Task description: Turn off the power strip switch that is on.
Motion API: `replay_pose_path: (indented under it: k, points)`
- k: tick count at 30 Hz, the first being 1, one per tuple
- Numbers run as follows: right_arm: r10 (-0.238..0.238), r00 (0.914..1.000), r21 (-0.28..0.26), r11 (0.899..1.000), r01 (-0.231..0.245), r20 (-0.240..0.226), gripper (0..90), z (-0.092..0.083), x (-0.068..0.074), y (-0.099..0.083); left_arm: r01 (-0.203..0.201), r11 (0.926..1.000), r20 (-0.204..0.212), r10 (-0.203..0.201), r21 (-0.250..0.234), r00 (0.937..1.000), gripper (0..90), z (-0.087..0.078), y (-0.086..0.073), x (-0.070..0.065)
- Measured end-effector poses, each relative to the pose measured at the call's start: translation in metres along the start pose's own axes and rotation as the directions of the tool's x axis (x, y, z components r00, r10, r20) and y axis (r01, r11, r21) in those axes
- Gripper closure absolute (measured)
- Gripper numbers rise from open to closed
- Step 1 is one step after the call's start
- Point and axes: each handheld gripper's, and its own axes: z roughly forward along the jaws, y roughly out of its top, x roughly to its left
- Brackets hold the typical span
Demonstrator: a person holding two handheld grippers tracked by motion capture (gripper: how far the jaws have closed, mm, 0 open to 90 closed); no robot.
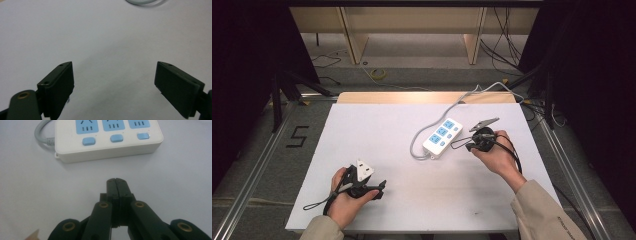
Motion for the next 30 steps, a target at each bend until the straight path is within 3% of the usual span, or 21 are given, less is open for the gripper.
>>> replay_pose_path:
  k: [30]
  points:
    - [0.023,0.9989,0.035,0.999,-0.024,0.041,90.0,0.014,-0.017,0.027,0.001,1.0000,0.002,-0.001,-0.003,1.0000,15.6,0.000,0.000,0.000]
